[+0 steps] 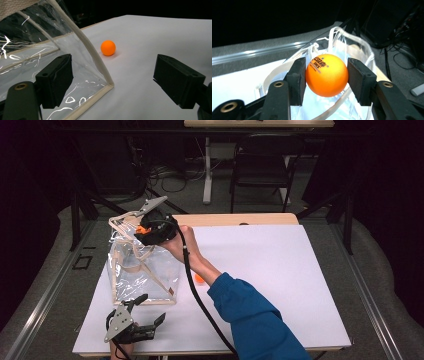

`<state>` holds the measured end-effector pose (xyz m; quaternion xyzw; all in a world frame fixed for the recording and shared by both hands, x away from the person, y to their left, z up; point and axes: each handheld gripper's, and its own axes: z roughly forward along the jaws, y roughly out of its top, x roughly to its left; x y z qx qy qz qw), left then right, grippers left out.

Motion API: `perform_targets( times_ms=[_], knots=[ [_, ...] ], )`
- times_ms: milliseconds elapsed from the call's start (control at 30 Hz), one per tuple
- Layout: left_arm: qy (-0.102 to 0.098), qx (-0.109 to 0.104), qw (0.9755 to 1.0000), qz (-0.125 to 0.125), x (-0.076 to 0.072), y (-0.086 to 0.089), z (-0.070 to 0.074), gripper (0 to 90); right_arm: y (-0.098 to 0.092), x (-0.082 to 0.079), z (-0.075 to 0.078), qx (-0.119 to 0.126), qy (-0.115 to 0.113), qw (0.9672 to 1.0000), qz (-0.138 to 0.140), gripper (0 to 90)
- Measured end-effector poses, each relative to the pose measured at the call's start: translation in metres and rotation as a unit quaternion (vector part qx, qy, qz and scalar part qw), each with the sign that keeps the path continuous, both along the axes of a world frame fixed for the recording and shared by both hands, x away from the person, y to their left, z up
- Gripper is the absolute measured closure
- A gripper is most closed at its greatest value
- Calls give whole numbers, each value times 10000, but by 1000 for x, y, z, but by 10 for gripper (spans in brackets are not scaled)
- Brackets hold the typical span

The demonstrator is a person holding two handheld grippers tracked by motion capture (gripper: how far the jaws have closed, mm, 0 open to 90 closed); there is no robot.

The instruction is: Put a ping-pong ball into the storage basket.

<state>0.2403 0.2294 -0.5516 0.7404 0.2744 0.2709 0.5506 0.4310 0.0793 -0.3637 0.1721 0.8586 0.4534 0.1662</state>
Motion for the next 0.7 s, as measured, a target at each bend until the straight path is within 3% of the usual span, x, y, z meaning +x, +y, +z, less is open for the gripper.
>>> perform_targets(
  times_ms=[267, 700],
  knots=[
    [2, -13, 10000, -5, 0, 0, 0, 158, 8, -2, -3, -283, 79, 9995, 82, 508],
    [-4, -28, 10000, -18, 0, 0, 0, 158, 12, -2, -6, -385, 98, 9992, 84, 503]
  ],
)
